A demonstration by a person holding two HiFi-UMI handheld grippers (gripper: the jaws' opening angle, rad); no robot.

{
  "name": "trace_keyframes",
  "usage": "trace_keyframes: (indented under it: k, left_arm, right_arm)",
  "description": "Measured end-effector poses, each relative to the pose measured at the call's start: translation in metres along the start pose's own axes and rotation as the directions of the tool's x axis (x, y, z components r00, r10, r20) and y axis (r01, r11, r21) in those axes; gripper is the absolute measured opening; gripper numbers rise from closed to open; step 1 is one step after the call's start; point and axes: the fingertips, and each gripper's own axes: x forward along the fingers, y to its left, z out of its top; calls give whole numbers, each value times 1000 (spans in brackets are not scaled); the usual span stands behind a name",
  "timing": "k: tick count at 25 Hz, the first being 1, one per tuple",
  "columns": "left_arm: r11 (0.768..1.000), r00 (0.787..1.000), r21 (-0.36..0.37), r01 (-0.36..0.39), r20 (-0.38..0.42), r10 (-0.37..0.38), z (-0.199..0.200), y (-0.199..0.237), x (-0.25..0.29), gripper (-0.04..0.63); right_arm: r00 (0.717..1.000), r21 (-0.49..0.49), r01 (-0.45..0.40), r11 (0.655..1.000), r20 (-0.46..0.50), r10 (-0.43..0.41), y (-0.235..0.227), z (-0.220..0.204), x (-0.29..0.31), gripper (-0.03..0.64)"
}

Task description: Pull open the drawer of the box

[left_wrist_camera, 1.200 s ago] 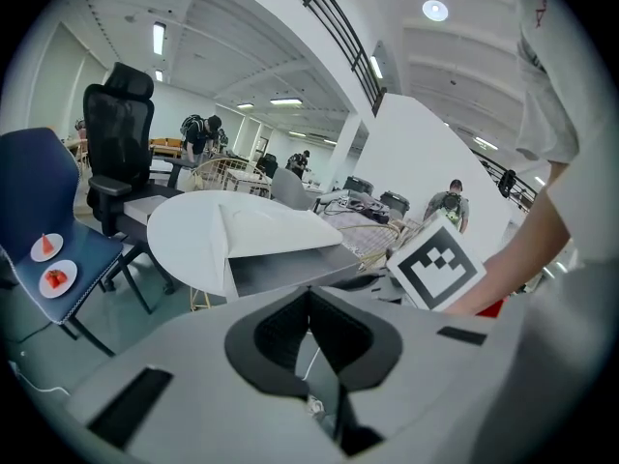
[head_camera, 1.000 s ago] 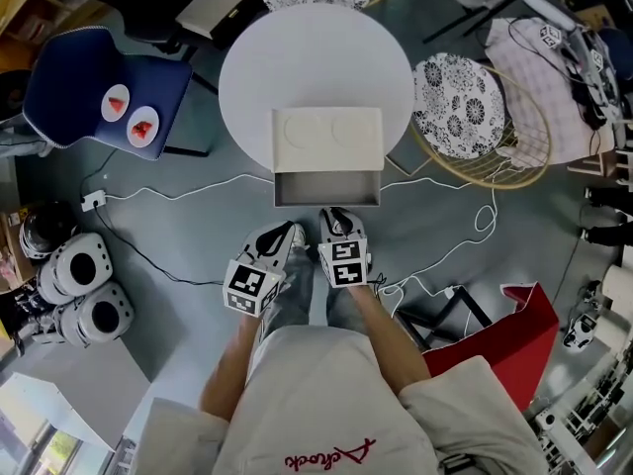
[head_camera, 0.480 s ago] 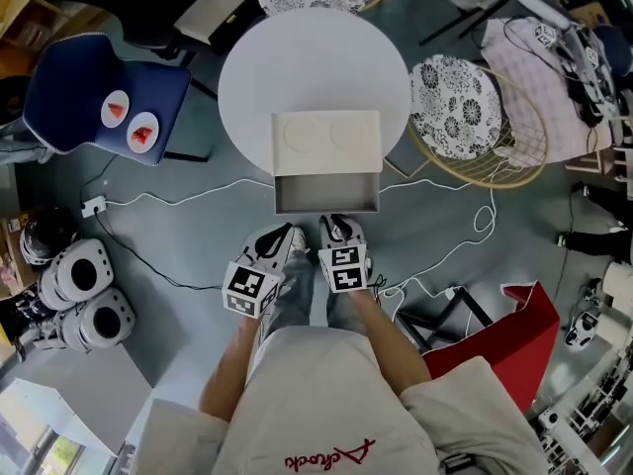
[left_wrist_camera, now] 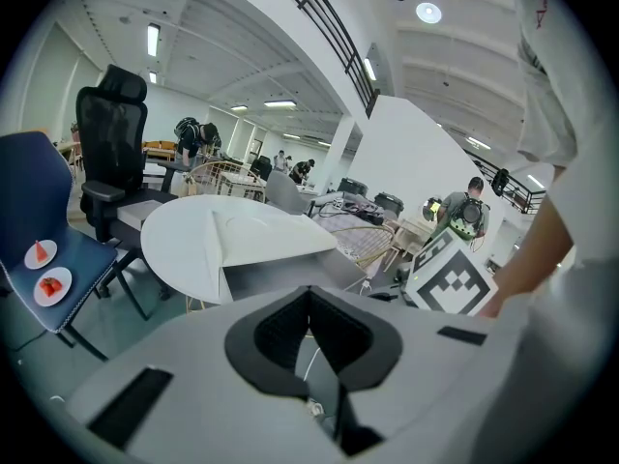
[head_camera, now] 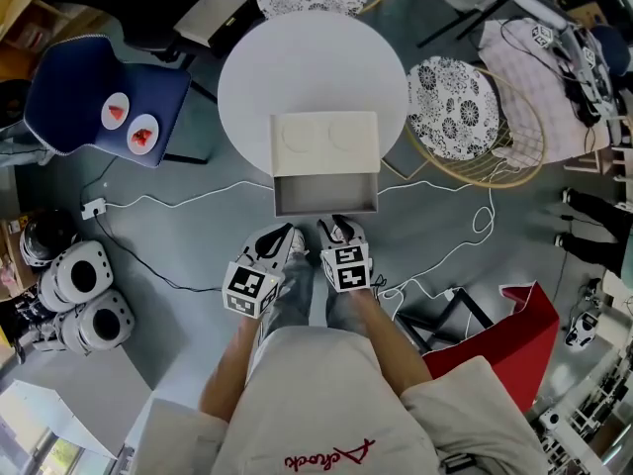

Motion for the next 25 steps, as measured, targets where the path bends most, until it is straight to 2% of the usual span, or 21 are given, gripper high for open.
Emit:
trace_keyframes:
  k: [3, 11, 13, 15, 16, 25]
  left_arm:
    - [1000, 1000, 2, 2, 3, -2, 1, -2, 1, 12]
    - [1000, 1000, 10, 7, 12, -7, 2, -12, 2, 12]
    - [1000, 1000, 15, 11, 17, -11, 3, -16, 2, 12]
    - [1000, 1000, 25, 16, 23, -17, 7, -18, 2, 12]
    - [999, 999, 33, 17, 27, -18, 10, -19, 2, 12]
    - [993, 994, 115, 35, 99, -47, 67, -31, 3, 12]
  right_arm:
    - [1000, 25, -14, 1000, -24, 15, 1, -8, -2, 146]
    - [1000, -1, 3, 1000, -19, -3, -1, -18, -19, 146]
    - [1000, -9, 18, 1000, 11, -17, -2, -13, -27, 136]
    - [997, -25, 48, 999, 54, -46, -4, -3, -38, 66]
    - [996, -32, 58, 998, 76, -55, -4, 3, -43, 51]
    - [967, -80, 75, 994, 249, -53, -5, 78, -89, 17]
